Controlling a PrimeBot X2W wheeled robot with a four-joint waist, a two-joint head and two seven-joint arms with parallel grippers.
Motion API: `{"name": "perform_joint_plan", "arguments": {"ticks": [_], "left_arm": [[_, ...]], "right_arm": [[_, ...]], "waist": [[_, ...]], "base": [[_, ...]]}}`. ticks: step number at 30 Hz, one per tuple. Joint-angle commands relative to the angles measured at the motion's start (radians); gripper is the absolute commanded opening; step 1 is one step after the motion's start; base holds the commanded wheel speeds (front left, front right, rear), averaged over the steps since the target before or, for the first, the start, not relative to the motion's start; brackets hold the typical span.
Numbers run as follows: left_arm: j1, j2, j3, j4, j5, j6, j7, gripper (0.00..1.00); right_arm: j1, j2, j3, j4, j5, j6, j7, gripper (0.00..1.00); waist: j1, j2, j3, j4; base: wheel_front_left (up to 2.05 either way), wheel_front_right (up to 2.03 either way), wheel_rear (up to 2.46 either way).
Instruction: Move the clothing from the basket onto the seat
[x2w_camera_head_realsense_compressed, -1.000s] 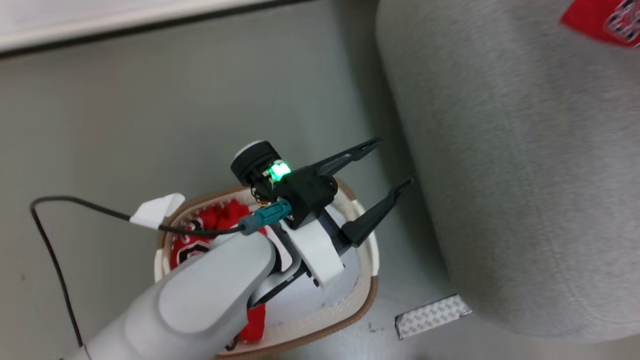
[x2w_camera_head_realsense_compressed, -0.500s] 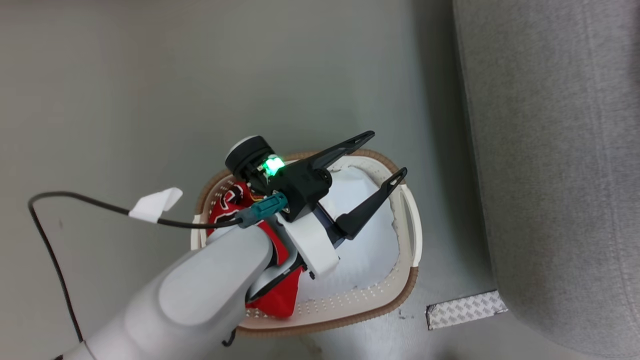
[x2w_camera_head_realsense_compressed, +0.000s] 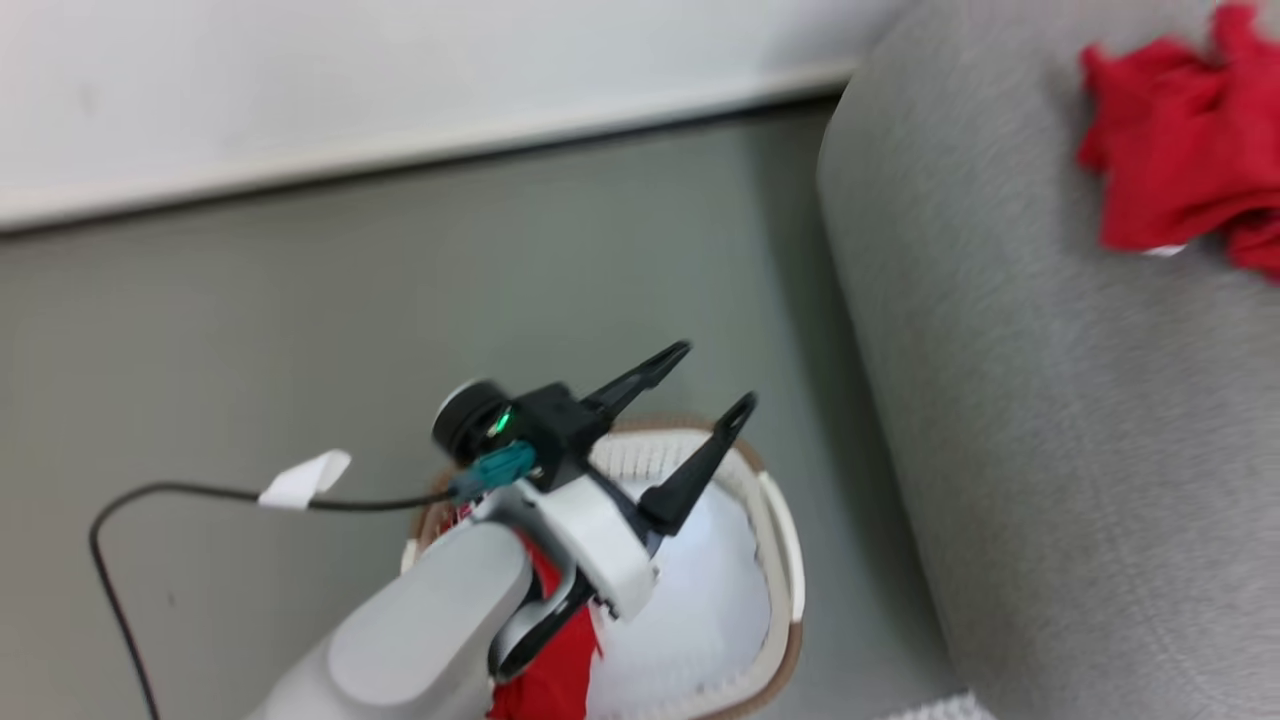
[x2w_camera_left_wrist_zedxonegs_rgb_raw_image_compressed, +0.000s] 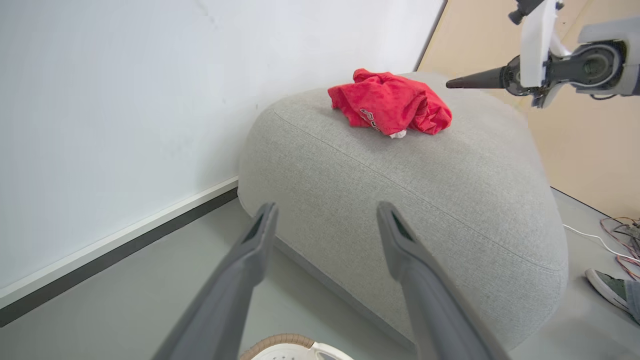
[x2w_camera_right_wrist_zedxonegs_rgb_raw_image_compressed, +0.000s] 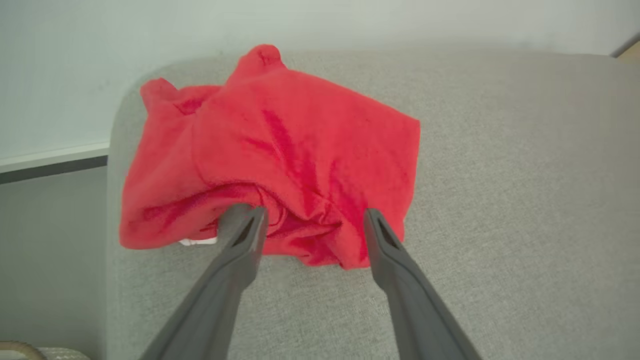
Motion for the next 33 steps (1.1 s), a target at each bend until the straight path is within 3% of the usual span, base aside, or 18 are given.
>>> {"name": "perform_joint_plan", "arguments": {"ticks": [1, 12, 15, 22, 33], "left_arm": [[0.032, 0.004, 0.011, 0.007, -0.017, 0.007, -0.007, 1.0], [0.192, 0.025, 0.205, -0.05, -0.03, 0.1, -0.007, 1.0], [0.237, 0.038, 0.285, -0.057, -0.022, 0.145, -0.007, 1.0], [0.372, 0.048, 0.484, -0.091, 0.01, 0.195, -0.007, 1.0], [0.607, -0.007, 0.741, -0.164, 0.148, 0.21, -0.007, 1.0]], "right_arm": [[0.032, 0.004, 0.013, -0.034, 0.025, -0.002, -0.007, 1.0], [0.258, -0.054, 0.047, -0.455, 0.154, -0.002, -0.085, 1.0], [0.328, -0.062, 0.005, -0.568, 0.141, -0.002, -0.176, 1.0], [0.563, 0.001, -0.09, -0.716, 0.109, -0.002, -0.362, 1.0], [0.881, 0.176, -0.221, -0.805, -0.1, -0.002, -0.429, 1.0]], "waist": [[0.0001, 0.0, -0.12, -0.018], [0.0001, 0.0, -0.337, 0.045], [0.0001, 0.0, -0.365, 0.073], [0.0001, 0.0, -0.417, 0.144], [0.0001, 0.0, -0.443, 0.229]], "base": [[0.0, 0.0, 0.0], [0.0, 0.0, 0.0], [0.0, 0.0, 0.0], [0.0, 0.0, 0.0], [0.0, 0.0, 0.0]]}}
